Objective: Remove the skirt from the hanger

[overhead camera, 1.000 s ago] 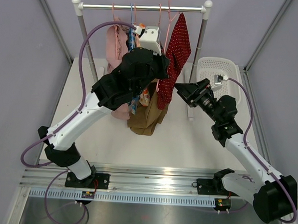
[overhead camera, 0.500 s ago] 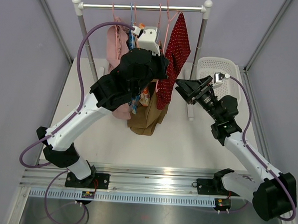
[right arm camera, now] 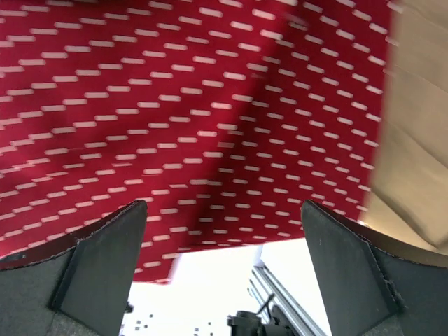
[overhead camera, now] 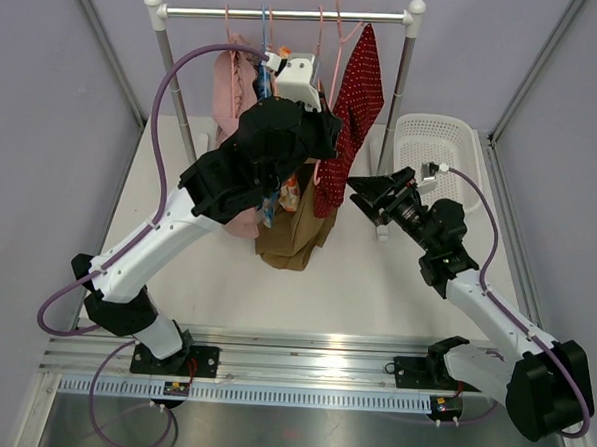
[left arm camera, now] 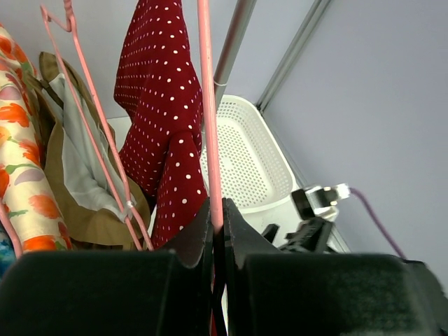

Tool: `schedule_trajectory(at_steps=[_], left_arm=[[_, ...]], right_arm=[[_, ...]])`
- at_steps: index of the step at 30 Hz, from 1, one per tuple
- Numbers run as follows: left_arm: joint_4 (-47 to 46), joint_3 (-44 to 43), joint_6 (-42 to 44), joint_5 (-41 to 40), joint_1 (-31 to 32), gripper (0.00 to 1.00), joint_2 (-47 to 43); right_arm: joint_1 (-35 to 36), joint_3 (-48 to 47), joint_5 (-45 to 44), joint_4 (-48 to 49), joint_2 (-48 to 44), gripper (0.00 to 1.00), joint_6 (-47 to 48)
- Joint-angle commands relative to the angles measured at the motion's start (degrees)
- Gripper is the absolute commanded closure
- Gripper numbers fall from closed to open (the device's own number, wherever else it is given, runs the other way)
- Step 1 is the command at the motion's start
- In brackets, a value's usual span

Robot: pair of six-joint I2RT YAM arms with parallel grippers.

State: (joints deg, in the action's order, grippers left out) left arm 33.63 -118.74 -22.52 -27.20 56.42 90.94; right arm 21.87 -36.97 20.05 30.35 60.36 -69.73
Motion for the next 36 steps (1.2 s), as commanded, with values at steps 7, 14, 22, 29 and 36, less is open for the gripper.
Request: schedule_trajectory(at_steps=[7,14,22,29,36], left_arm=[[-10.4,-0.6,-1.0,1.4,0.4,1.0,-4.1],[-11.9,1.6,-1.7,1.4,0.4,1.0,-4.8],[-14.0,4.0,-2.6,1.2,0.4,1.0,-5.7],[-13.2,5.0,-2.1,0.5,0.4,1.0,-5.9],[-7.1,12.7,0.8,-9.3,0.9,1.0,-10.6]], right_arm=[[0.5,-1.8,-1.3,5.5,1.7,0.01,-0.5],[0.6,-6.4,-1.2,7.9,5.2,0.01,-1.7],[0.7,-8.3,-1.1,13.5,9.6,0.36,-4.8],[0.6,-9.1,-1.1,10.2,6.6,1.0,-2.5],[0.5,-20.1,-7.7,-21.0,-9.1,1.0,16.2]])
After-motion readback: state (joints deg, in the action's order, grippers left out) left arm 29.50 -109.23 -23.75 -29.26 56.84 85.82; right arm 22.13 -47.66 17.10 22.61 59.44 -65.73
